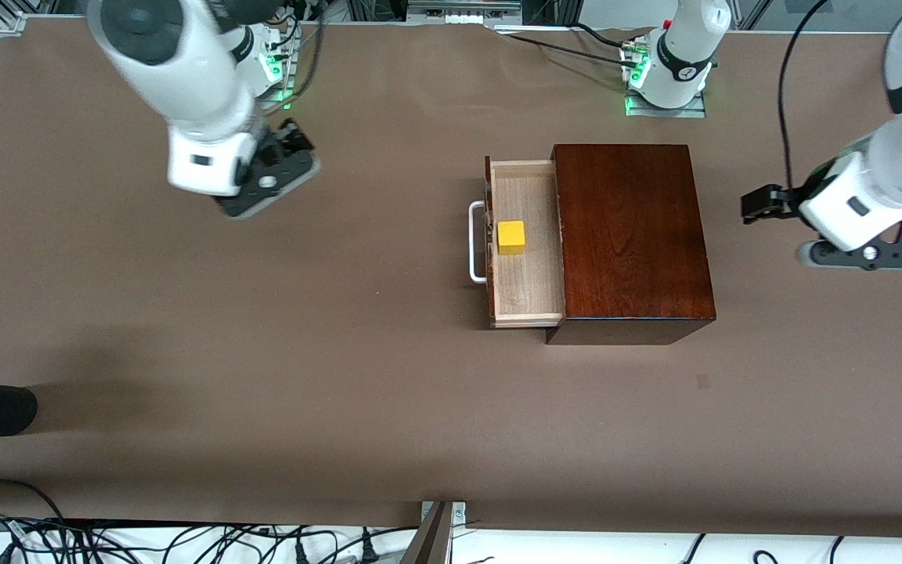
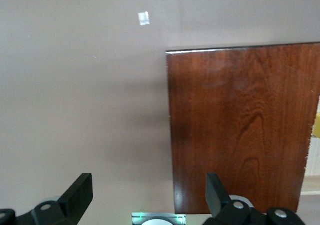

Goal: Open drawer, take yellow block, close drawer

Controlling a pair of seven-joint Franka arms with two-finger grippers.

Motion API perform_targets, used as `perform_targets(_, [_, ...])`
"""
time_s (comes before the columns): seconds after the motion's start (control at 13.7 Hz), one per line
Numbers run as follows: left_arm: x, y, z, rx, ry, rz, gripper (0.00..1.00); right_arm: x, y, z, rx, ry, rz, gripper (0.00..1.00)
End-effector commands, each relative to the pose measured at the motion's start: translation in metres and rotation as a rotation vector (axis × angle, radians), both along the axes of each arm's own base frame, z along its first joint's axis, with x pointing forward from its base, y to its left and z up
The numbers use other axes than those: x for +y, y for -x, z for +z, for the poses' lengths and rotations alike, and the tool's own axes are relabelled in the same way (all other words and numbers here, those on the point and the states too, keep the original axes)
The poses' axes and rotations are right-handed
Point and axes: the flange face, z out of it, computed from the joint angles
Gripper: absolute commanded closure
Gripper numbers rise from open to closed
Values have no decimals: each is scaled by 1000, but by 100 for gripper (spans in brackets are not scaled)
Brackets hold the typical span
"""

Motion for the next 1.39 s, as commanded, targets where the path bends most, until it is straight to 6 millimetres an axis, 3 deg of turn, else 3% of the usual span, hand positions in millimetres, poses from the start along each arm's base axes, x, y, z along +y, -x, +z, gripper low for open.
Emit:
perform_targets(0.0, [28,30,10,-178,26,19,0,29,4,-11,-16,44,63,0])
perform_targets(0.15, [36,48,7,-255,36,26,0,47,1,-22,-14,31,101,0])
perform_targets(0.44, [37,52,16,-195,31,42,0,142,6,-48,-51,-76,338,0])
perform_targets(0.58, [36,52,16,-192,29,39,0,187,12,-76,-19,-127,457,0])
perform_targets(0.8, [37,49,-4,-127,20,28,0,249,33,-100,-51,-207,558,0])
perform_targets(1.02, [34,45,9,-155,21,25,0,272,46,-116,-86,-200,613,0])
perform_targets(1.31, [34,44,13,-166,20,20,0,298,61,-131,-155,-171,823,0])
